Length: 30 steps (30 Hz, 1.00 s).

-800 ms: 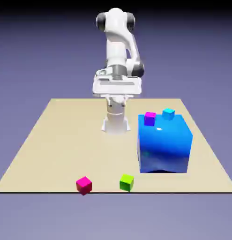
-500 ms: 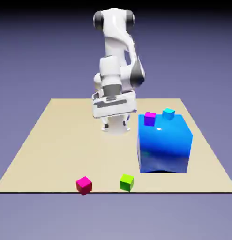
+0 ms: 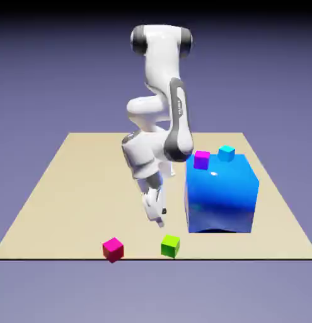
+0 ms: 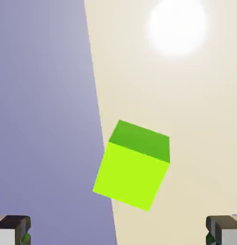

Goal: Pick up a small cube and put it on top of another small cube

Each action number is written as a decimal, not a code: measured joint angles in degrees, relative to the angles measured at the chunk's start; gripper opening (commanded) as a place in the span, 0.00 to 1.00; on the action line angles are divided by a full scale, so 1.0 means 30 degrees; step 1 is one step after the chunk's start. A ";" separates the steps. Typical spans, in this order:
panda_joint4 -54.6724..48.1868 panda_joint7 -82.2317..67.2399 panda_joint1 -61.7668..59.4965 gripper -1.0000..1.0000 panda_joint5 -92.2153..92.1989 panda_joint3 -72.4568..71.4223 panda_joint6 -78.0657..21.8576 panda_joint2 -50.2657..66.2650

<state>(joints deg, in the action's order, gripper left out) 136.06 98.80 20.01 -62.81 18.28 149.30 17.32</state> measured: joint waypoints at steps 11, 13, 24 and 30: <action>-0.2432 -0.1736 -0.0189 0.00 -0.4847 -0.1305 0.0343 0.4550; -0.1683 -0.0710 0.0011 0.00 -0.3446 -0.0691 0.0059 0.3168; -0.3009 0.2153 -0.4988 0.00 0.3371 0.2714 -0.4196 0.0574; -0.3951 0.0260 -0.5592 0.00 0.0631 0.1241 -0.3074 0.3333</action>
<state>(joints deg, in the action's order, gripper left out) 124.21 99.58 3.24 -60.91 22.01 140.08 27.32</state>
